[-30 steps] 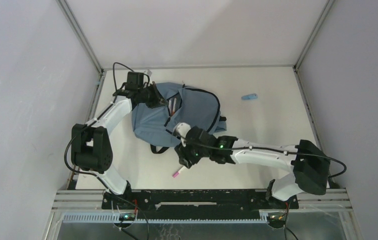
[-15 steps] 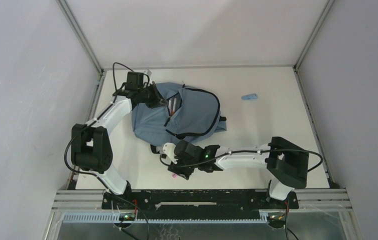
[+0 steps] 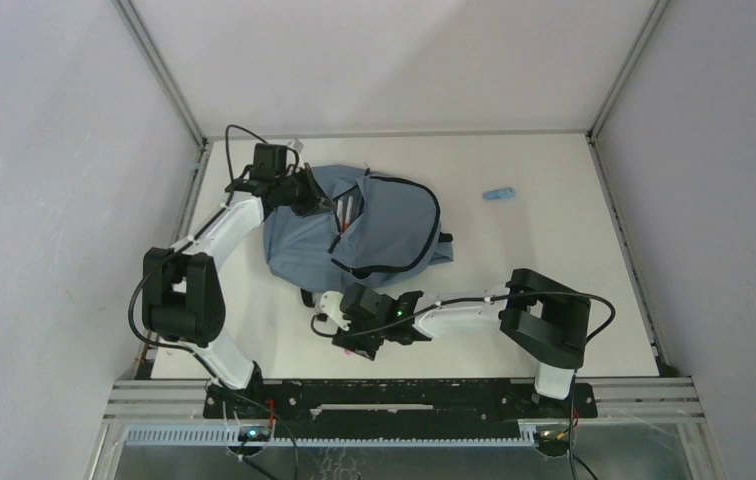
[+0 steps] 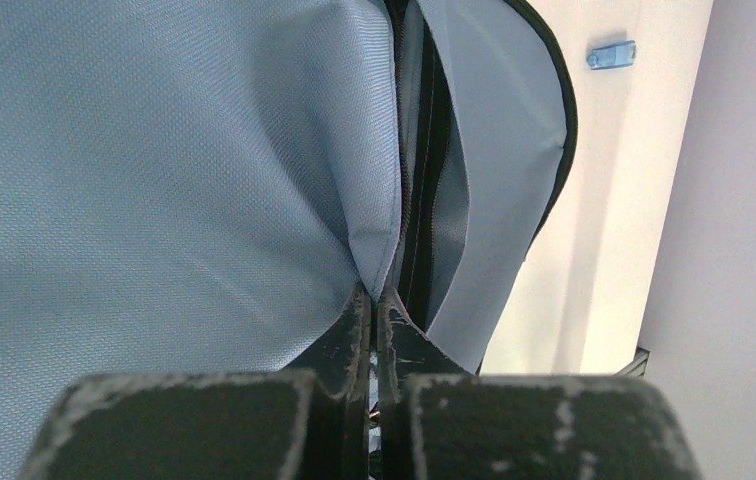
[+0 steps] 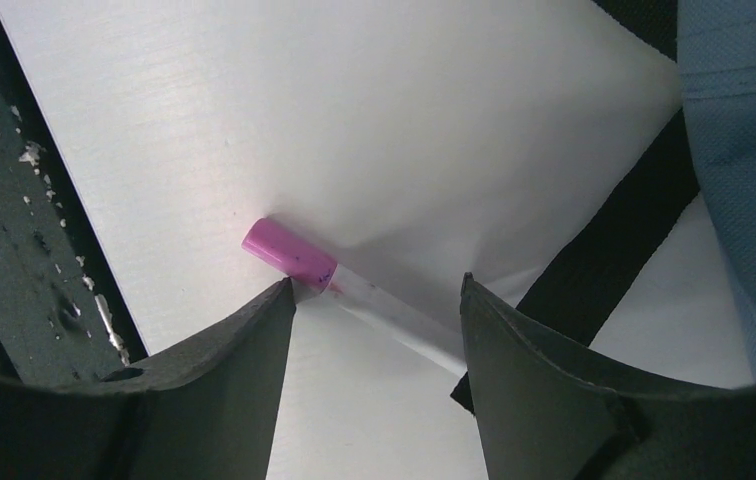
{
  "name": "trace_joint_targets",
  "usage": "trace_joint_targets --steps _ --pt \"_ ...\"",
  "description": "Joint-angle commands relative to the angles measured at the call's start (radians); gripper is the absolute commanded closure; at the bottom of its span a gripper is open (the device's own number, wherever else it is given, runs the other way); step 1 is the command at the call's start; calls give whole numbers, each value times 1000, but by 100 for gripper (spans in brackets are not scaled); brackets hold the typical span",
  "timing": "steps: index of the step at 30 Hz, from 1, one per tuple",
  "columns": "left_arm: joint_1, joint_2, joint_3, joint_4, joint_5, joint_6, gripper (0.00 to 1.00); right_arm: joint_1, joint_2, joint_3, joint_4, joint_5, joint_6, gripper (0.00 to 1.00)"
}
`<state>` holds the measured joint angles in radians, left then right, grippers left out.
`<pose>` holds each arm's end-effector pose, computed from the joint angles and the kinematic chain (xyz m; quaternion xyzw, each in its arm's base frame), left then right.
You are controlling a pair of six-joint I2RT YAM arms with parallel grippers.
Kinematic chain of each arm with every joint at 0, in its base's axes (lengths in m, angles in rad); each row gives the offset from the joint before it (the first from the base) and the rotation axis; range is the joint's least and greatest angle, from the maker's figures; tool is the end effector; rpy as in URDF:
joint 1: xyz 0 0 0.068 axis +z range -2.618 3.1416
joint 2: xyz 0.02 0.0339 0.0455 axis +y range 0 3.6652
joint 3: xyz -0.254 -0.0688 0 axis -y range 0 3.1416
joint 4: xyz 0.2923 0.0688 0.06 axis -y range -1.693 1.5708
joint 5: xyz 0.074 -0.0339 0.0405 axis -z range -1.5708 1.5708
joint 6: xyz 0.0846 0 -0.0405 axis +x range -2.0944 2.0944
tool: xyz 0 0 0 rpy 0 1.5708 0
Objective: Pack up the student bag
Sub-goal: Pick up the stationery from the center of the board.
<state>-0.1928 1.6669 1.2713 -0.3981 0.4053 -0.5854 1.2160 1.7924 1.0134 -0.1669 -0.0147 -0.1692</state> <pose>0.4290 -0.1177 0.2009 -0.1020 0.9040 -0.3131 0.2727 0.1443 0.3931 0.0700 -0.6093 0.7309 0.1597 0.2627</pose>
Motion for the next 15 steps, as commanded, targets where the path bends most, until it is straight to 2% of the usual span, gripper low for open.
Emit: trace_joint_targets --steps 1,4,7,12,15 --pt "4 -45 -13 28 60 -6 100 -34 53 23 34 49 25 32" --pt "4 -44 -14 29 61 -2 100 -52 61 22 8 26 59 36" --pt "6 -40 -12 28 63 -1 100 -66 60 15 -1 25 107 45" --pt "8 -43 -16 28 65 2 100 -92 38 -30 8 -8 182 68" --pt "10 -40 -16 28 65 2 100 -100 23 -56 1 30 238 76"
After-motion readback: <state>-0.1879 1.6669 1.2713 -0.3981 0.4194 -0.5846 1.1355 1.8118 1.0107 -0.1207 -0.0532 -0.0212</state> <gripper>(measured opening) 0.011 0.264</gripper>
